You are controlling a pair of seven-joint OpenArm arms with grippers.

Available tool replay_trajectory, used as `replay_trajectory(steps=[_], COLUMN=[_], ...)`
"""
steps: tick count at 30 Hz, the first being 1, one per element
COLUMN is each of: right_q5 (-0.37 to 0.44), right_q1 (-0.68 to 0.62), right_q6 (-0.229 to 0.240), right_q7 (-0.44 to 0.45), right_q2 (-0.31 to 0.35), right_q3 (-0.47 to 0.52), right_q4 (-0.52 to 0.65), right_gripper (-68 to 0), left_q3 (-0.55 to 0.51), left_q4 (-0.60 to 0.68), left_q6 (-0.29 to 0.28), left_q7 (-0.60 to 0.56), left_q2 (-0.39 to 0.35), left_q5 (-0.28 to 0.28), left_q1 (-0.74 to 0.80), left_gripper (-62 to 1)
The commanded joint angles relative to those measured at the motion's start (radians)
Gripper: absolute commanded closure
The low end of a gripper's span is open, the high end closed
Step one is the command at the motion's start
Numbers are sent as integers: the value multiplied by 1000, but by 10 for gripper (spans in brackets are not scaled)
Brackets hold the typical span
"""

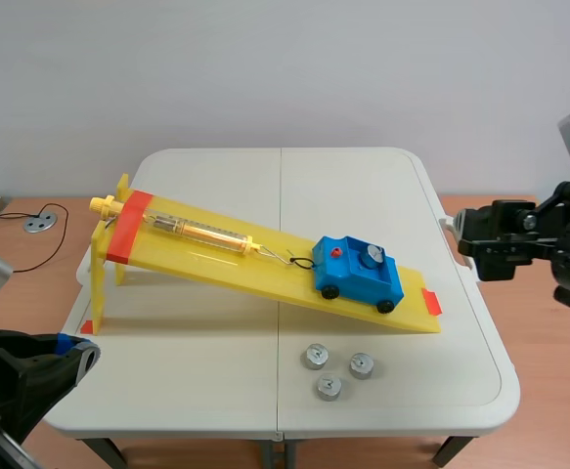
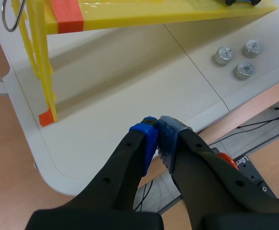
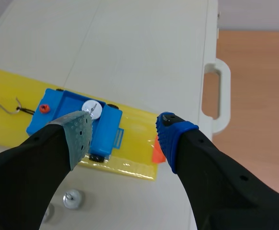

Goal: Place the four metal weights on the blue cart on the ramp.

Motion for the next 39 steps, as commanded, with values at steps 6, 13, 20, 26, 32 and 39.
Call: replay_trajectory(steps=[6, 13, 20, 26, 32, 39], right_q5=[105, 75, -91, -209, -293, -362], right_q1=[-97, -149, -107, -26, 57, 127], right_q6=[91, 125, 119, 95, 85, 47], right_q7=[56, 39, 108, 159, 190, 231], right_q2=[174, 210, 198, 146, 85, 27], right_q3=[9, -17, -189, -303, -401, -495], right_q4=[203, 222, 152, 22, -103, -234], right_gripper=[-308, -307, -307, -307, -307, -307], left_q3=[-16, -16, -16, -16, -16, -16], left_q4=[66, 66, 66, 66, 66, 66], left_q6=[-28, -28, -28, -28, -28, -28], left_q7=[-96, -96, -97, -97, -97, -97], left_q2=[8, 8, 8, 8, 8, 8], left_q5=[-43, -43, -43, -43, -43, -43], left_q1=[-8, -8, -8, -8, -8, -8], left_gripper=[-34, -34, -34, -34, -34, -34])
